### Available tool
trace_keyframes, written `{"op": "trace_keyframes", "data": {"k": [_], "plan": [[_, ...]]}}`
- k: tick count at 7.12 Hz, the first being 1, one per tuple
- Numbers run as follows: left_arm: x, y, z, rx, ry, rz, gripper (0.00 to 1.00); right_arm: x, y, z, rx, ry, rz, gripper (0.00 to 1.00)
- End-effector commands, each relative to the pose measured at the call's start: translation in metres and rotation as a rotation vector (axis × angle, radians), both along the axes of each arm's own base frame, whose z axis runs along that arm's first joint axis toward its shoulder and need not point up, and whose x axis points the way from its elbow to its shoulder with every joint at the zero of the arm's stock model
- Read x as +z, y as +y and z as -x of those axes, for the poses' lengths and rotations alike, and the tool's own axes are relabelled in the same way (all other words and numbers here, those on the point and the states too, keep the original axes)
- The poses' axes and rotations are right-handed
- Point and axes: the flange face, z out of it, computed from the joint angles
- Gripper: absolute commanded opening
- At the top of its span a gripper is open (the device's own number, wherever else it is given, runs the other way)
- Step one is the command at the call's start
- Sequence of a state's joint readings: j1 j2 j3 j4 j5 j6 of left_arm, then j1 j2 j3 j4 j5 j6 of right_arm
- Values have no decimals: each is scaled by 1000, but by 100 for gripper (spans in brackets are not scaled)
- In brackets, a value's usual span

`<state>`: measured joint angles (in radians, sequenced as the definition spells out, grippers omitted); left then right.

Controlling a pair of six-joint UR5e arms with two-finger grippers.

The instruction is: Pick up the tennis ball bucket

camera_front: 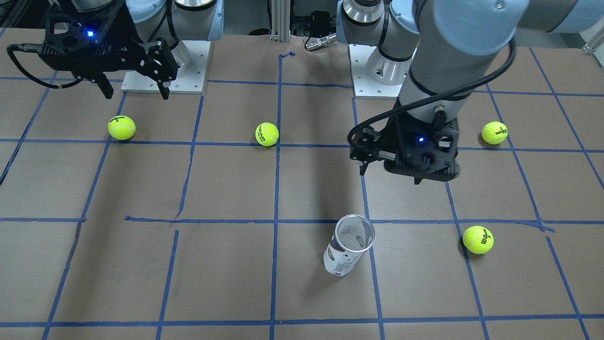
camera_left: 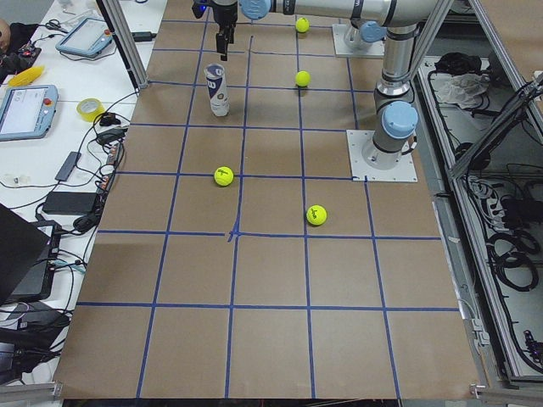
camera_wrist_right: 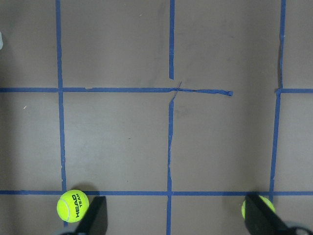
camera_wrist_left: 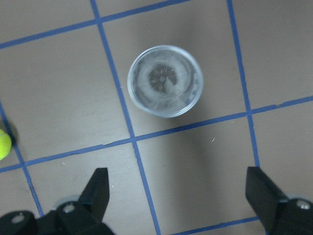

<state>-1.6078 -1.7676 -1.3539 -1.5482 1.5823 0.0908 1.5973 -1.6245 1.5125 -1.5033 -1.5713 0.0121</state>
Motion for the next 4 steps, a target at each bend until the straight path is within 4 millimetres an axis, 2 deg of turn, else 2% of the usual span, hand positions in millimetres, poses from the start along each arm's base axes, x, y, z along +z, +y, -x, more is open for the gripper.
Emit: {"op": "trace_keyframes", "data": {"k": [1, 2, 4], "plan": [[-6, 36, -44, 62, -39, -43, 100, 0, 0, 0, -2, -1, 1, 100], [-11, 51, -58, 86, -5, -57, 100, 1, -1, 0, -1, -1, 8, 100], [-16, 82, -59, 106, 34, -63, 100, 1, -1, -1, 1, -2, 9, 100]]}}
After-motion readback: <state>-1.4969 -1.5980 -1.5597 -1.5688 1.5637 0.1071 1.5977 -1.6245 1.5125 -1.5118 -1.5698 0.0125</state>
